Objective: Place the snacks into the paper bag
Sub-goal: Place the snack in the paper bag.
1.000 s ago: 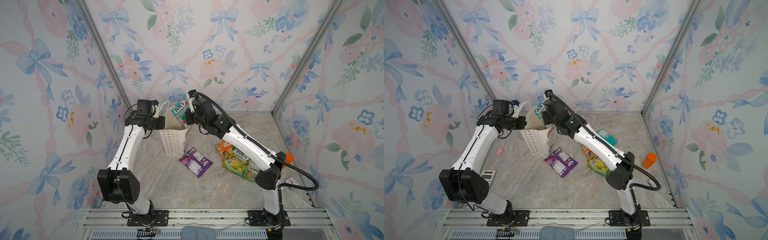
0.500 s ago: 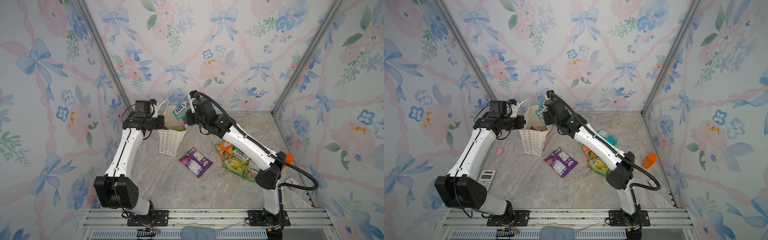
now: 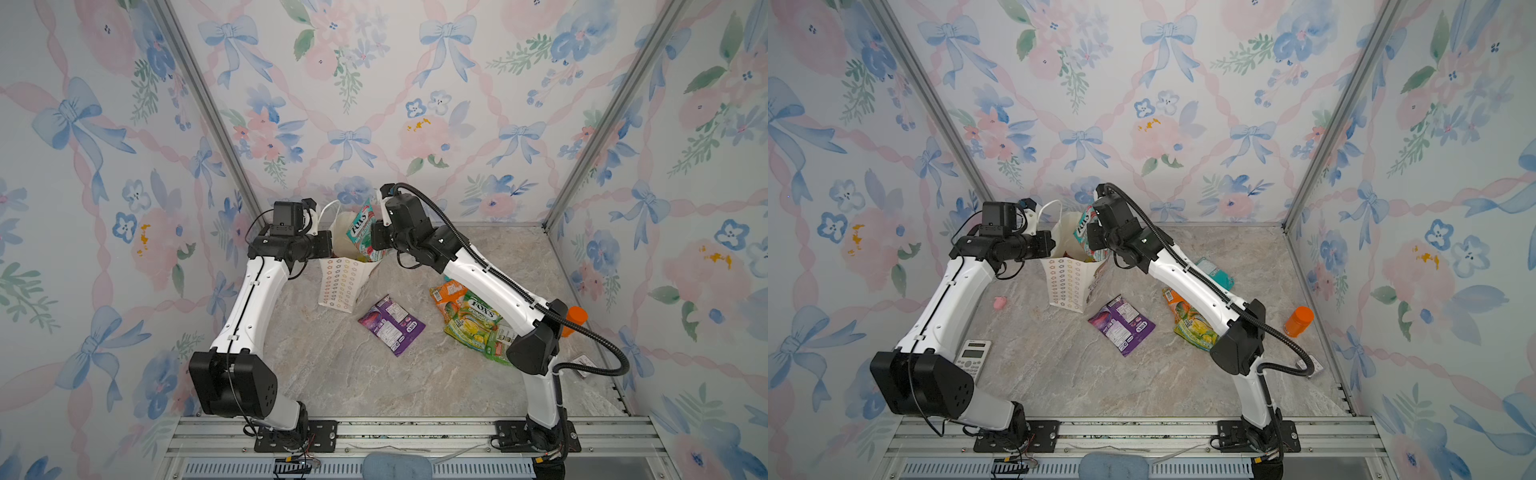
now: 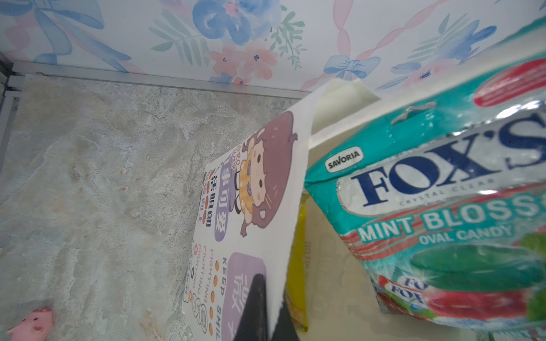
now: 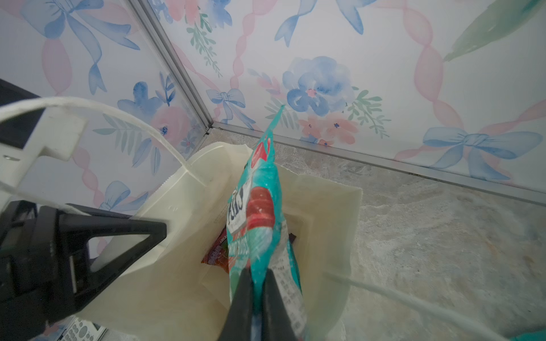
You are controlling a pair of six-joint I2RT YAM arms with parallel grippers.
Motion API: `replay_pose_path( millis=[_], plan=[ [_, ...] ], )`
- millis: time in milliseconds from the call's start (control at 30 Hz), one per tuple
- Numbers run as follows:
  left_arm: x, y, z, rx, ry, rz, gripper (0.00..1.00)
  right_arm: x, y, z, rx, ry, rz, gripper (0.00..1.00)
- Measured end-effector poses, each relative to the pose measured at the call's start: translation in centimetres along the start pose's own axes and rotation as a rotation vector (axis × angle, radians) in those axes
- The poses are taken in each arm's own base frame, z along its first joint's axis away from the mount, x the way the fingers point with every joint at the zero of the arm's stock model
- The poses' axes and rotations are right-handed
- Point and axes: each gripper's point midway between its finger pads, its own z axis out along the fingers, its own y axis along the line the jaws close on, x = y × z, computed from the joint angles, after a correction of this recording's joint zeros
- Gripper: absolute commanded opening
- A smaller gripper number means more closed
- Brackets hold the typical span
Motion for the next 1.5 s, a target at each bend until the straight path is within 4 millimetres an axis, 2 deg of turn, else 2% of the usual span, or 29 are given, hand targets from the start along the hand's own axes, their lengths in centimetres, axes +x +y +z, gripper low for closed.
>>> replay_pose_path(
  millis=[500,667,933,1233,1500],
  plan=[
    [0.1,-0.3,0.1,0.008,0.002,0.004,0.00,-0.5,2.5,2.1,-0.178,0.023,0.175,0.00],
    [0.1,-0.3,0.1,0.008,0.001,0.004,0.00,-0.9,2.0,2.3,-0.202,0.031,0.240,0.00],
    [0.1,-0.3,0.2,0.010,0.001,0.005,0.00,-2.7,-0.3,2.3,-0.198,0.001,0.311,0.00],
    [0.2,-0.6,0.2,0.024,0.004,0.002,0.00,-5.5,0.3,1.9,-0.225,-0.065,0.317,0.00],
    [0.4,-0.5,0.3,0.024,0.009,-0.005,0.00,-4.4,0.5,2.7,-0.202,-0.040,0.314,0.00]
  ],
)
